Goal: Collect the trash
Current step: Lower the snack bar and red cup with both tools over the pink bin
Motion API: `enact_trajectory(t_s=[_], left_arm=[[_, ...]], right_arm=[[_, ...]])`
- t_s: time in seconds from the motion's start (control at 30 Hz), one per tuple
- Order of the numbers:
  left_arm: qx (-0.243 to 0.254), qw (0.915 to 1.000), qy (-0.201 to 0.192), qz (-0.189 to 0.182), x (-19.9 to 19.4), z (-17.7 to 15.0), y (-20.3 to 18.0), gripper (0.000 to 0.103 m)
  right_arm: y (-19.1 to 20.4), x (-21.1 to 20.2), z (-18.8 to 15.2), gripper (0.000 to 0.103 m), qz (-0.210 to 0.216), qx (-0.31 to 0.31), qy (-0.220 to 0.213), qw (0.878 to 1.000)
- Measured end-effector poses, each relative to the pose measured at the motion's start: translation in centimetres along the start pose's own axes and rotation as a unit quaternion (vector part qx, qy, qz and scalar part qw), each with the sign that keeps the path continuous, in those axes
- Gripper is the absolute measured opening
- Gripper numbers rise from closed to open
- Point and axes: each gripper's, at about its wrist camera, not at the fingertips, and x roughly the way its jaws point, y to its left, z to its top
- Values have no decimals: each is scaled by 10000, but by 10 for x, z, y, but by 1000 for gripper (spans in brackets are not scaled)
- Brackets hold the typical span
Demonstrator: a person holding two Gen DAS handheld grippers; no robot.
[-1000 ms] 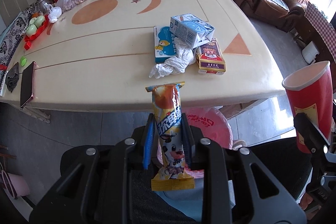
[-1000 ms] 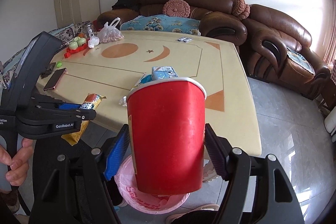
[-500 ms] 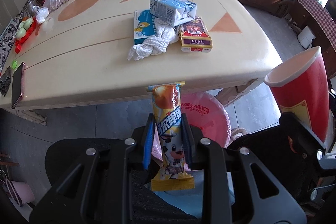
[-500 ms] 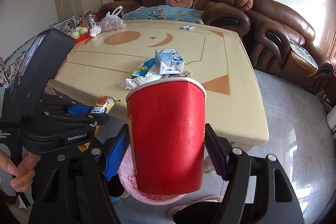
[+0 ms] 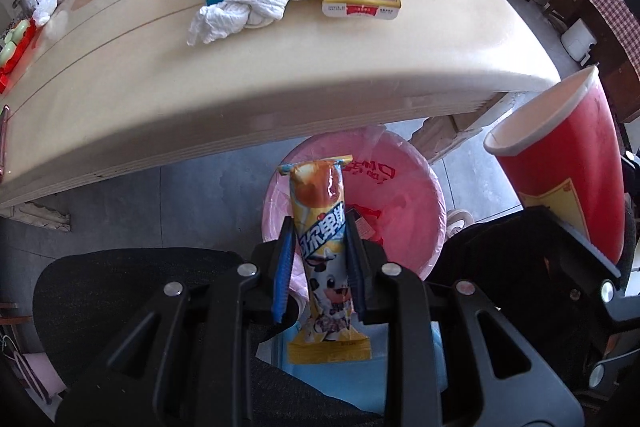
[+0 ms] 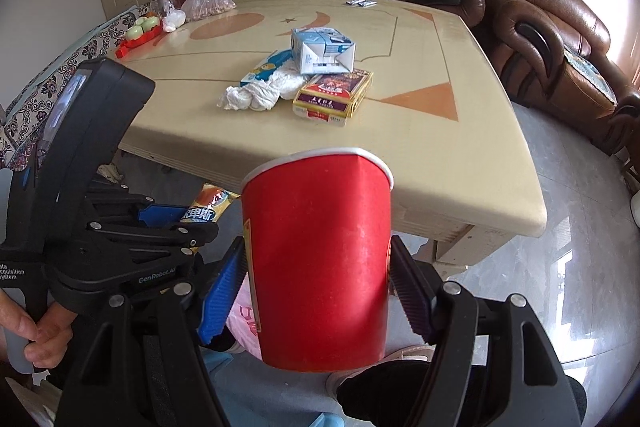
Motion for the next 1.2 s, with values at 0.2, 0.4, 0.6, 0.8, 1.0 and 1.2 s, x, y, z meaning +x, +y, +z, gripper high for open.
enact_trajectory(t_s=[0.2,0.4,0.6,0.8,1.0,1.2], left_arm=[[9,9997,225,-54,26,-4,3,25],[-35,9987,470,-179,54,-1,8,25],[-52,9971,746,-161,85,3,10,25],[-167,9940,1062,-180,118,4,12,25],[-220,9903,1357,-210,145,4,16,25],[-274,9861,1615,-263,170,7,17,25]], right_arm=[[-5,26,-10,68,84,106,283,9995],[-10,53,-20,68,157,173,594,9980],[-12,87,-29,69,231,185,949,9950],[-12,119,-41,69,268,169,1320,9907],[-15,149,-49,69,261,147,1647,9859],[-19,178,-59,69,408,208,2006,9786]])
